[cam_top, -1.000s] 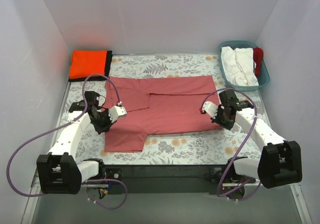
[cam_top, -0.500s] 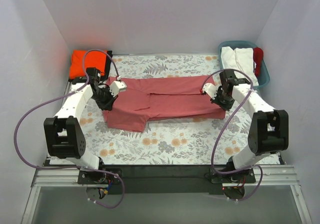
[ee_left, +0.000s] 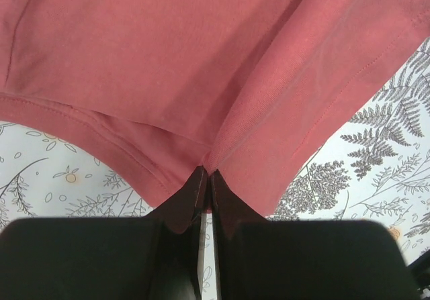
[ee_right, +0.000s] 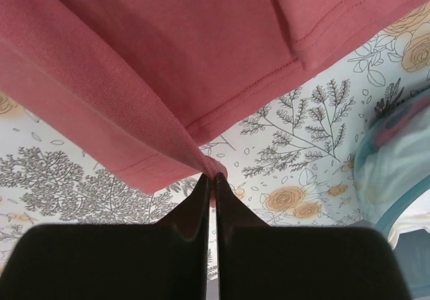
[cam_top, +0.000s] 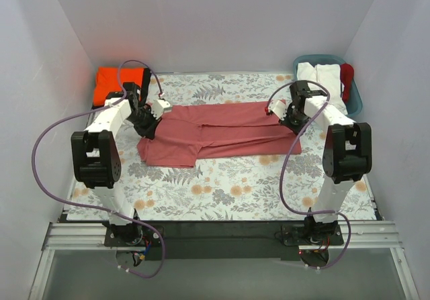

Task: Fold and stack the t-shirts
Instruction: Fold the tshirt

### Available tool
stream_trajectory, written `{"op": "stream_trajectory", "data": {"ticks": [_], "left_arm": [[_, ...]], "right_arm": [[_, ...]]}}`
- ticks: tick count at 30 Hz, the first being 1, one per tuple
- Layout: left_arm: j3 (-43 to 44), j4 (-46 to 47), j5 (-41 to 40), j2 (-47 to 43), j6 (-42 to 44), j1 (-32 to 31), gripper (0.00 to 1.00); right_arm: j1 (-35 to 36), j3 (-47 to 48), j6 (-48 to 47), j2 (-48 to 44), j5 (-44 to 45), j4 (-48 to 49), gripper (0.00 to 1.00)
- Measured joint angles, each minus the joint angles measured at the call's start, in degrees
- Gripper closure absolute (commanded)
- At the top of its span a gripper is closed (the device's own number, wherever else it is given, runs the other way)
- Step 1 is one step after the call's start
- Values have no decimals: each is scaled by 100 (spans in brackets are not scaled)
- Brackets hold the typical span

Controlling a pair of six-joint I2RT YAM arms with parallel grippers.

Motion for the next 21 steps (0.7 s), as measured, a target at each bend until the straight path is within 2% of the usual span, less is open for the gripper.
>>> {"op": "stream_trajectory", "data": {"ticks": [7,21], "left_arm": [[94,79,-11,122,-26,0,100],[267,140,-11,455,-63,240,100]], "right_arm": [[-24,461,-17,509,44,0,99],[-26,979,-28,970,59,-2,99]]}}
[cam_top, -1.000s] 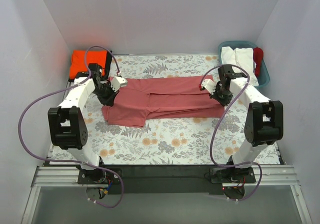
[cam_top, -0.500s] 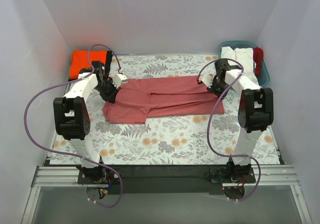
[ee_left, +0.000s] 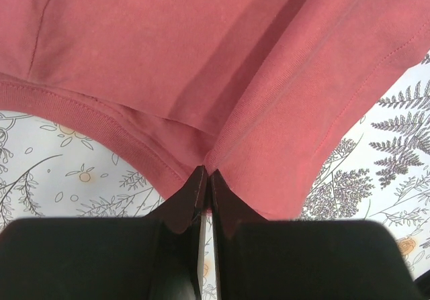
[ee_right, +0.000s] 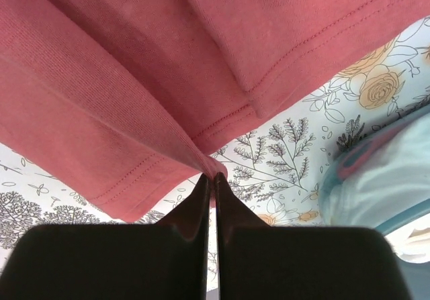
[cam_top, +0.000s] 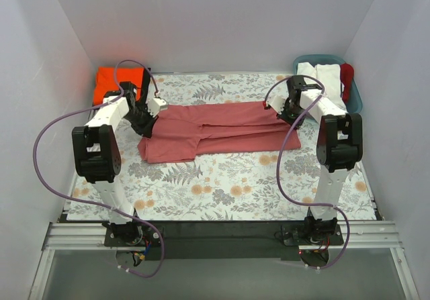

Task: Fold and stack the t-shirts
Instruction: Fold the tshirt

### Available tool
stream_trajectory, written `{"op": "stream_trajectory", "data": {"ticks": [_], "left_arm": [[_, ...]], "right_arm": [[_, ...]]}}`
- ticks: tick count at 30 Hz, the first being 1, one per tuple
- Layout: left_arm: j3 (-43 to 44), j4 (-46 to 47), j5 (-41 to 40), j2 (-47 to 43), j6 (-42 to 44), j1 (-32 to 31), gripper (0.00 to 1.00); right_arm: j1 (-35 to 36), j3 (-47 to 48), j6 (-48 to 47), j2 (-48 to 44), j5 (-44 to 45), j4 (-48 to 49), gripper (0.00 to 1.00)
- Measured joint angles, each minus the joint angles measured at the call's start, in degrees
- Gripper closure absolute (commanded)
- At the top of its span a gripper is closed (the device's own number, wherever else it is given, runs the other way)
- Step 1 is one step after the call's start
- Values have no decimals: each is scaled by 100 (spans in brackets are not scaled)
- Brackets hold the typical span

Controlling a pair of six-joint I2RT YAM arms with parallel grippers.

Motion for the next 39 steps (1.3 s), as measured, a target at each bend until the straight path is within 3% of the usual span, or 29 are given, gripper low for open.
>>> {"op": "stream_trajectory", "data": {"ticks": [9,10,12,13,14,15,23,29,34,39], "left_arm": [[44,153,-31,66,-109,2,100],[66,164,-48,90,-129,2,100],[85,254,-79,138,-184,2,85],[90,297,-105,162,-238,2,78],[94,345,-136,181,-315,4,58],[101,415,-153,195,-385,15,53],[129,404,232,31,-1255,621,51],[-459,291,640,-350,-1604,1351,50],[-1003,343,719,-367,-1742,1429,50],[-1202,474,752,-367,-1851,1403,56]], "right_arm": [[0,120,9,76,0,-7,99],[0,146,11,76,2,-13,87],[0,210,31,87,0,-20,78],[0,249,44,98,2,-22,65],[-2,278,61,103,7,-13,64],[-4,297,92,103,20,-13,63],[-44,66,507,-319,-273,-203,64],[-131,-210,1064,-658,-763,-411,62],[-199,-479,1357,-564,-925,-509,61],[-208,-501,1526,-308,-977,-518,63]]}}
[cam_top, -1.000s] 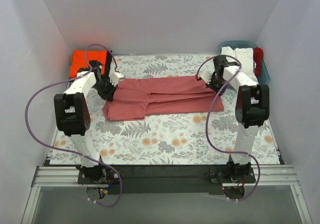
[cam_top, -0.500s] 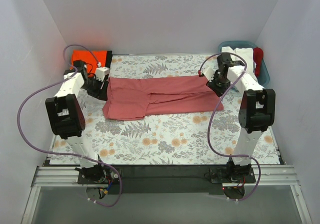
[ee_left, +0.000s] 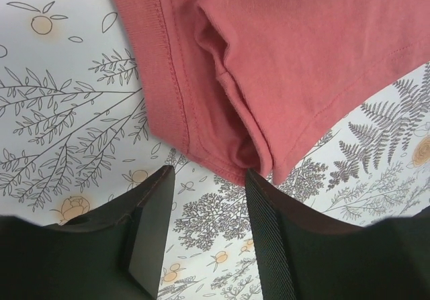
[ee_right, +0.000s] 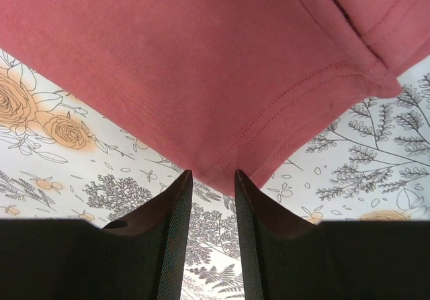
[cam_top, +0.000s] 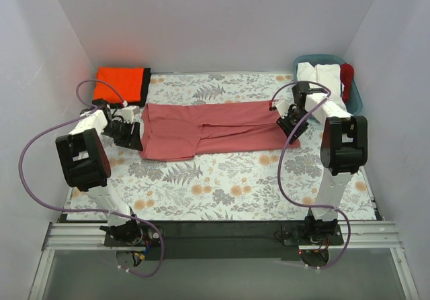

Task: Fold and stack the t-shirts
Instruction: Fold the tshirt

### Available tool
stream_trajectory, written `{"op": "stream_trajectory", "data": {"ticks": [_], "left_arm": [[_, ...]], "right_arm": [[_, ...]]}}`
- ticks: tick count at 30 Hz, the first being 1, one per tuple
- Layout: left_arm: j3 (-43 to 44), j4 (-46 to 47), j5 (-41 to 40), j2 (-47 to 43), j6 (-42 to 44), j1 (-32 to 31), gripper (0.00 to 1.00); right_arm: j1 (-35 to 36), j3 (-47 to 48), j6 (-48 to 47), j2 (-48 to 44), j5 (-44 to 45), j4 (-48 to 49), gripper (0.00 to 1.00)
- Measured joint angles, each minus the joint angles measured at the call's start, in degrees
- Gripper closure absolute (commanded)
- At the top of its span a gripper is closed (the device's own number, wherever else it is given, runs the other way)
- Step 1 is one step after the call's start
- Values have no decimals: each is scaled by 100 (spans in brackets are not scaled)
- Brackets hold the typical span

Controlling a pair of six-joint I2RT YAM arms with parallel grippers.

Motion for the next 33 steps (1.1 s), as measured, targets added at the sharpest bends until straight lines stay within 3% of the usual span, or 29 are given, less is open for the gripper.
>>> {"op": "stream_trajectory", "data": {"ticks": [5,10,14,19,25,33], "left_arm": [[-2,-131,313,-101,39,2,57],[-2,-570,610,-879,175,-44,57],[-140,-846,776,-1534,181,-96,55],[-964,-918,857,-1816,-103,-149,52],[-1558,-660,754,-1657,-581,-238,49],[-1591,151,476,-1043,-1331,-345,48]], "right_arm": [[4,-22,131,13,-203,-26,64],[186,-22,470,-352,-684,-118,64],[704,-22,940,-887,-1178,-111,64],[1600,-76,1958,-1150,-2046,387,59],[2697,-125,2942,-645,-2332,1281,54],[3567,284,3665,588,-2505,1893,49]]}}
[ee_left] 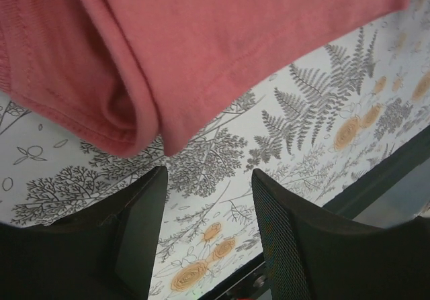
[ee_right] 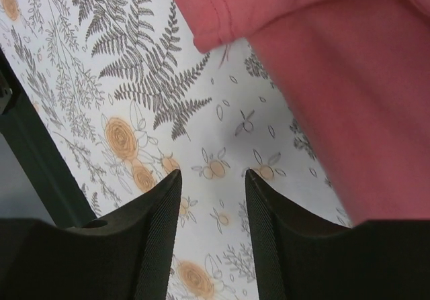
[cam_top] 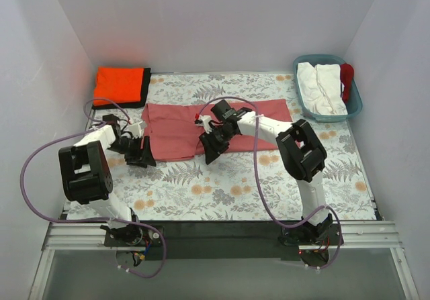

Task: Fold and stack the t-shirts
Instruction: Fold the tshirt

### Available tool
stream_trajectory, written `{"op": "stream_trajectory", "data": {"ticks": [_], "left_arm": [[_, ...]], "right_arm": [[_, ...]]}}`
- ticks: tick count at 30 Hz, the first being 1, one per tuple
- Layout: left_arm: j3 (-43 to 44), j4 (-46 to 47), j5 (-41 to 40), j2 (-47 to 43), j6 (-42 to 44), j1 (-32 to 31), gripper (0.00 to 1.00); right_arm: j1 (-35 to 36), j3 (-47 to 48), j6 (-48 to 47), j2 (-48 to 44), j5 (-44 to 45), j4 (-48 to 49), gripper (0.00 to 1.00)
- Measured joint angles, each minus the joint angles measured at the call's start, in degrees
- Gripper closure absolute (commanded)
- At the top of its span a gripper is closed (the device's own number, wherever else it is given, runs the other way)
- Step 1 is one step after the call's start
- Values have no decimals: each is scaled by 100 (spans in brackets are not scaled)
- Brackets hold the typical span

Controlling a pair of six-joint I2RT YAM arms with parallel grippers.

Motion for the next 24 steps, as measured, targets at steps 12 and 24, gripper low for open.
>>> {"op": "stream_trajectory", "data": {"ticks": [12,24], "left_arm": [[111,485,-131,284,-461,-22,51],[114,579,-127,295,-590,-28,51]], "right_arm": [[400,522,883,621,-37,632,43],[426,1078,1344,1099,-103,785,43]]}}
